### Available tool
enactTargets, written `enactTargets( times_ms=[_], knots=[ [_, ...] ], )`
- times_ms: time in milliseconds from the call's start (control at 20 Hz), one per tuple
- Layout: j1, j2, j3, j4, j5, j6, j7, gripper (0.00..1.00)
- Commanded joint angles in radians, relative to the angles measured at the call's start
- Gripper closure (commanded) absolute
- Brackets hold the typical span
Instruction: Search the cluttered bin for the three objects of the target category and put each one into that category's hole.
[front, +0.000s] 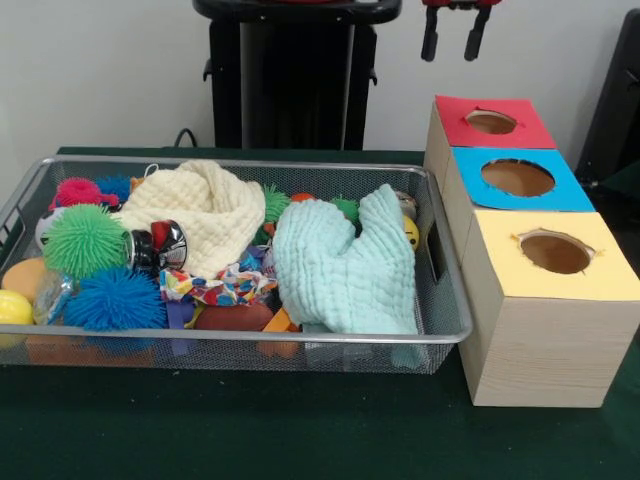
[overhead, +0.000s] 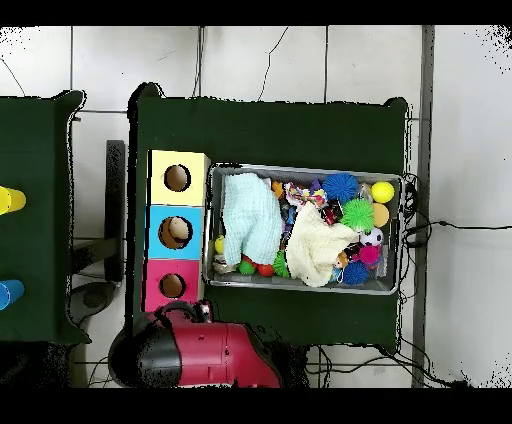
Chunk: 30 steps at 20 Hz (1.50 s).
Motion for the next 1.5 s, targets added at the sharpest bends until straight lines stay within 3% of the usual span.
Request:
enactTargets(
  times_ms=[50,450,1050,1500],
  knots=[
    [0.038,0.107,-0.101,-0.051,-0.042,0.003,0.249,0.0],
    [0.037,0.228,-0.162,-0.124,-0.024,-0.01,0.219,0.0],
    [0.0,0.224,-0.153,-0.115,0.016,0.032,0.174,0.0],
    [-0.026,0.262,-0.146,-0.196,0.033,0.097,0.176,0.0]
  ],
)
